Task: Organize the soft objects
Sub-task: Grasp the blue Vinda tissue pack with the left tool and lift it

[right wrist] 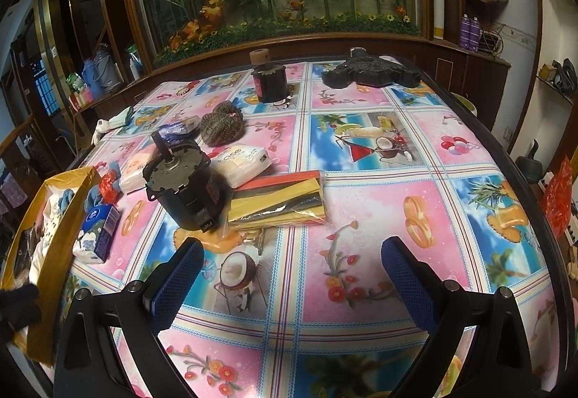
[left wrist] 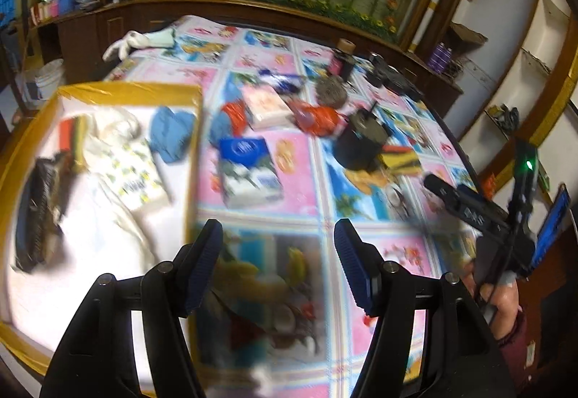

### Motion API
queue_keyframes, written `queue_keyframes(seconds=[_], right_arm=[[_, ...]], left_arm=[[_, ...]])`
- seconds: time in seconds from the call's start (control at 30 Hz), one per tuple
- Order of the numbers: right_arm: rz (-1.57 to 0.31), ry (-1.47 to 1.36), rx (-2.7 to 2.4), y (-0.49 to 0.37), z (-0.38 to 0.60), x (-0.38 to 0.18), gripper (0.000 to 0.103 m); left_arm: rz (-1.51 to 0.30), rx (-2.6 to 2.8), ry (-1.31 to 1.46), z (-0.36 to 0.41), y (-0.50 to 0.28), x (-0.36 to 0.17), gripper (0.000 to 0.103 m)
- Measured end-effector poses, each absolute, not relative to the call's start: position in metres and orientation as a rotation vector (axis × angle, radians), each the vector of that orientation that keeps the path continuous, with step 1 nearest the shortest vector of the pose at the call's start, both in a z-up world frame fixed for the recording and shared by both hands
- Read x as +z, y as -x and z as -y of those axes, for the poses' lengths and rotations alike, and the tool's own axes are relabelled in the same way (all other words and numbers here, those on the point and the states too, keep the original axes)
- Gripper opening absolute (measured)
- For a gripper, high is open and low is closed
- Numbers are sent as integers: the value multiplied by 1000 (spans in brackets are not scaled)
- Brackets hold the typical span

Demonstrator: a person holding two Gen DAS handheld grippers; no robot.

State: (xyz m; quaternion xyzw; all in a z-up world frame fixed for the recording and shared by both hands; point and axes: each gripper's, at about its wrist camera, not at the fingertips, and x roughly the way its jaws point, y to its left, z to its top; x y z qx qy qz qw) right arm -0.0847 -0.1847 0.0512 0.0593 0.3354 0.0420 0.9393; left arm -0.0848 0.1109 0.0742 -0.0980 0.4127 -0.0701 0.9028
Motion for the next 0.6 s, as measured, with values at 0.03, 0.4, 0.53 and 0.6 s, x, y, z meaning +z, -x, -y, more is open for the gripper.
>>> queue_keyframes(seconds=[0.03,0.4,0.53,0.6], right_arm=[[-687,-125,84,85,186,51,100],[-675,-184,31,87,201,52,100],[-683,-207,31,86,205,51,100],[-687,-208,36,85,205,51,100]], left_arm=[[-851,-136,204,-113,79,75,63],[-989,-96,63,-76,2,32,65],[-1002,-27,10,-76,-11,23,65],[-1003,6,-14,-76,-17,22,65]])
